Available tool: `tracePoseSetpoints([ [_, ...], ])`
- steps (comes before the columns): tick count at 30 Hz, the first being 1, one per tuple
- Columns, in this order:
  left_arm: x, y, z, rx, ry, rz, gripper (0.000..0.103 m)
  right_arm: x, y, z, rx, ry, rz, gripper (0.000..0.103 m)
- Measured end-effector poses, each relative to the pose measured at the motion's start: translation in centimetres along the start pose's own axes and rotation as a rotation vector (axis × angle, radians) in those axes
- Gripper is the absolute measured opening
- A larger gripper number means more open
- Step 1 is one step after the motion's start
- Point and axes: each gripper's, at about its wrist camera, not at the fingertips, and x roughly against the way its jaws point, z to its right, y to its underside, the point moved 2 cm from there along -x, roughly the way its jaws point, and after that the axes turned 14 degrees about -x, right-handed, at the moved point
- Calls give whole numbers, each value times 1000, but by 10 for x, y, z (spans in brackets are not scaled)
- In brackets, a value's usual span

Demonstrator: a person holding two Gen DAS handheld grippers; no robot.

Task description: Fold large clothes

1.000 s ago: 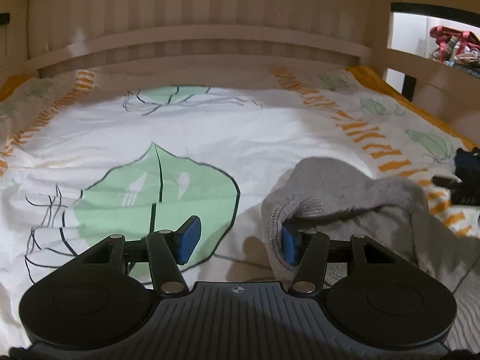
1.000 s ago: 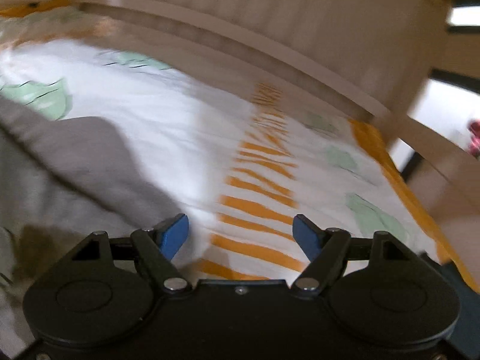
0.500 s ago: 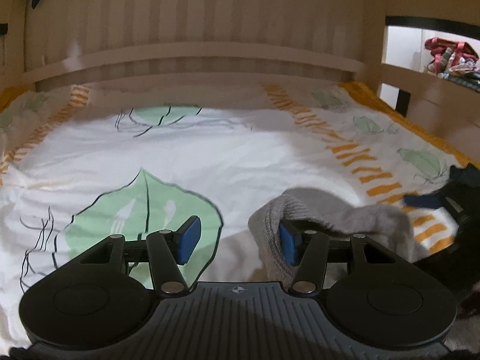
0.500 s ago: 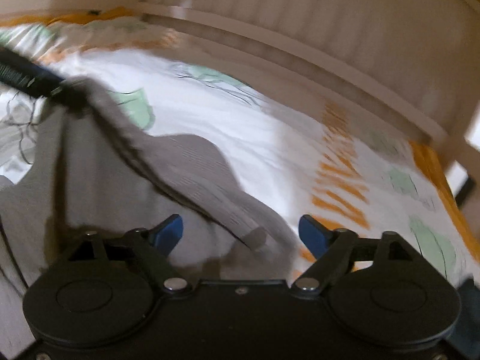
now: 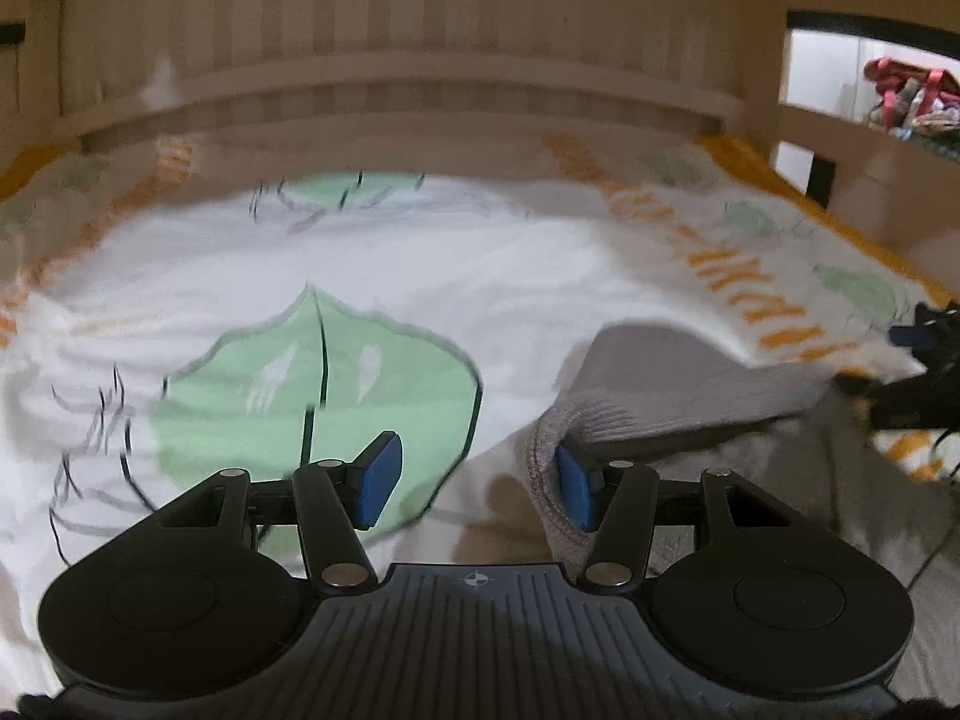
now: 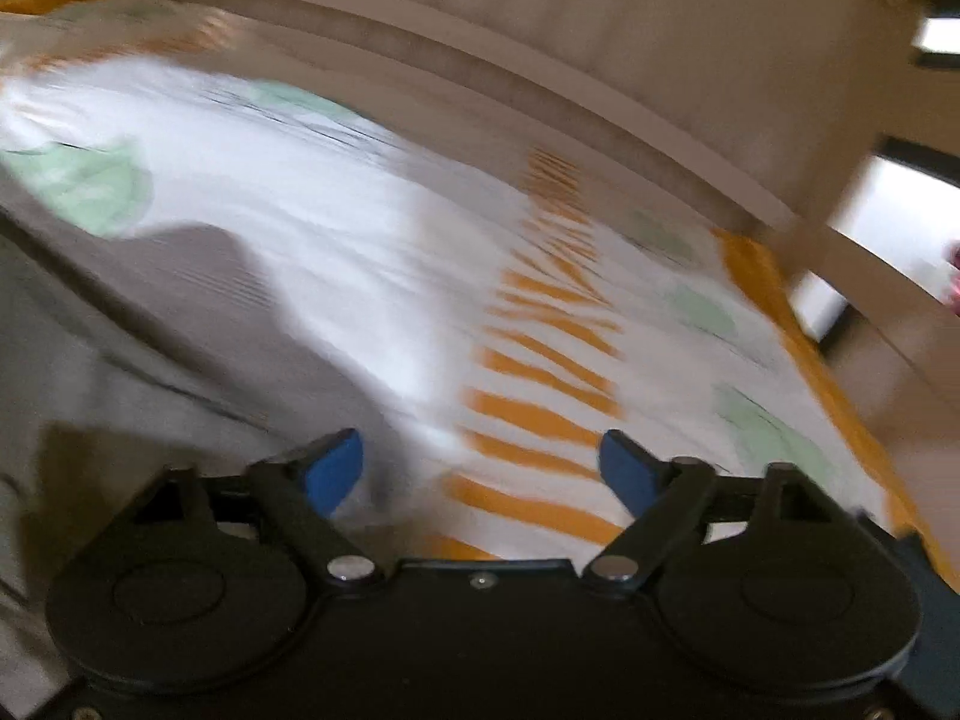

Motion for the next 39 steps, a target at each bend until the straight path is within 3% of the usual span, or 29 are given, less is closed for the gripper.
tracePoseSetpoints([
  [4,-9,12,1,-21,-12,-44,54,4,9,25,-45,-7,-13,81],
  [5,-10,14,1,-24,-13,-56,54,6,10,26,-55,-54,-14,79],
  [7,-12,18,2,-26,-7,-66,54,10,13,23,-75,-146,-30,65],
  [9,-15,21,4,-35,-2,-83,54,18,16,18,-75,-239,-18,38],
  [10,-18,23,5,-39,-3,-92,54,21,16,11,-67,-275,-9,36],
  [14,-25,31,9,-41,3,-124,55,34,12,-12,-51,-377,26,36],
  [19,-26,34,5,-17,5,-122,57,4,10,-37,50,-287,-51,36],
  [21,-27,34,5,-15,6,-121,58,-8,13,-40,73,-290,-105,44],
  [23,-28,34,4,-12,6,-119,58,-8,18,-43,103,-304,-102,51],
  [25,-29,32,4,-13,3,-114,58,-7,18,-46,123,-305,-96,50],
  [26,-28,30,4,-16,-2,-110,58,-6,17,-44,112,-310,-97,35],
  [27,-27,28,4,-21,-8,-106,58,-6,16,-38,90,-298,-97,5],
  [28,-25,25,4,-24,-13,-98,58,-7,12,-31,54,-292,-95,3],
  [32,-11,15,1,-45,-13,-46,58,11,-5,8,-119,-301,-24,4],
  [35,-10,10,5,-60,-13,-36,58,22,-10,29,-174,-335,-32,4],
  [39,-8,6,3,-6,-22,-6,58,24,-3,13,-113,-361,-54,21],
])
